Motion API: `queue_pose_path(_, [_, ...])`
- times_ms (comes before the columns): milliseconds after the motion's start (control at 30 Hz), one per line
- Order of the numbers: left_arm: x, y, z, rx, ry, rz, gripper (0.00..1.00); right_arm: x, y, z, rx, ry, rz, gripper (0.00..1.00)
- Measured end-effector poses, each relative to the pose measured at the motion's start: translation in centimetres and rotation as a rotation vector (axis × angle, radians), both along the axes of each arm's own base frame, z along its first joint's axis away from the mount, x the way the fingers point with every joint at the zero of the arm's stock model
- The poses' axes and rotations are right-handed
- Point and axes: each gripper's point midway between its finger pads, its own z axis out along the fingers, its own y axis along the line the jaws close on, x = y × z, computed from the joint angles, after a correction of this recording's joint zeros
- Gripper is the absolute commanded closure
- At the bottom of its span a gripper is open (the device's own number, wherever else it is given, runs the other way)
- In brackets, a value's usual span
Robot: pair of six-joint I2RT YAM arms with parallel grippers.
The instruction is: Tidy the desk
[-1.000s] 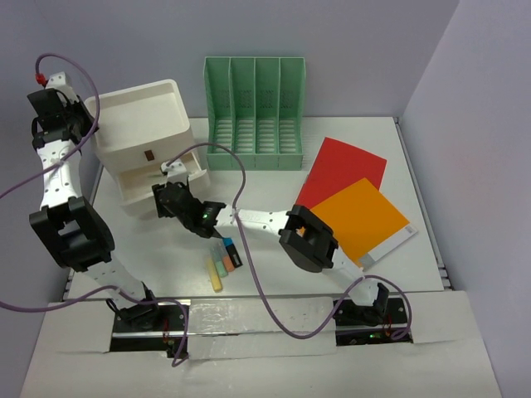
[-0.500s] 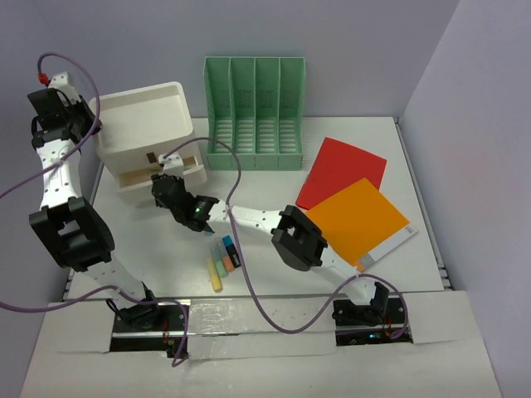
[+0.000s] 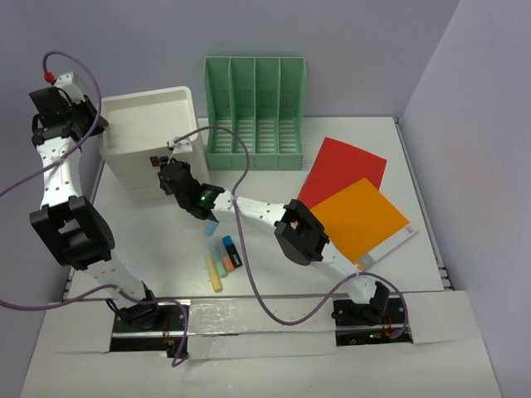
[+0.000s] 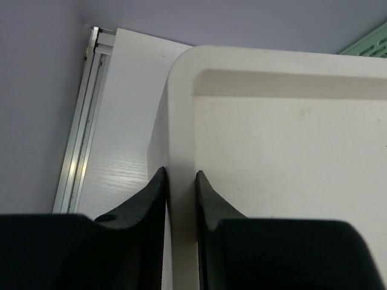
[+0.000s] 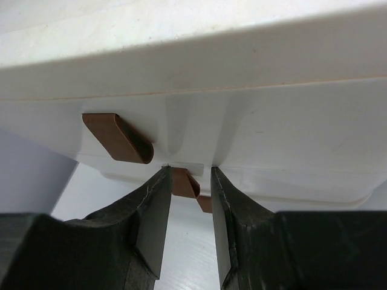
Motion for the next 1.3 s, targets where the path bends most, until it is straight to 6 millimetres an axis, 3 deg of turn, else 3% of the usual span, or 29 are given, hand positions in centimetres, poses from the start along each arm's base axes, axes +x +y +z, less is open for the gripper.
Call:
queue_pose_path(267, [0.0, 0.0, 0.0, -0.008, -0.001, 0.003, 1.0, -0.2, 0.1, -2.0, -0.025, -0.01, 0.036, 0.51])
queue_pose_path(533, [-0.4, -0.4, 0.1, -0.042, -0.014, 0.024, 1.0, -2.6, -0.9, -7.4, -0.097, 0.045, 0.1, 0.4])
queue_pose_path(800, [-2.7, -0.9, 0.1, -0.124, -0.009, 0.121, 1.0, -5.0, 0.8, -7.1, -0.049, 0.098, 0.135, 0.38])
queue_pose_path(1133, [-6.7, -1.2, 0.1, -0.202, 0.043, 0.278, 1.0, -4.0, -0.3, -7.7, -0.035, 0.144, 0.077, 0.38])
queue_pose_path(1300, [-6.9, -1.2, 0.0, -0.216, 0.042, 0.294, 1.0, -4.6, -2.0, -10.8, -0.115, 0.139, 0.082, 0.39])
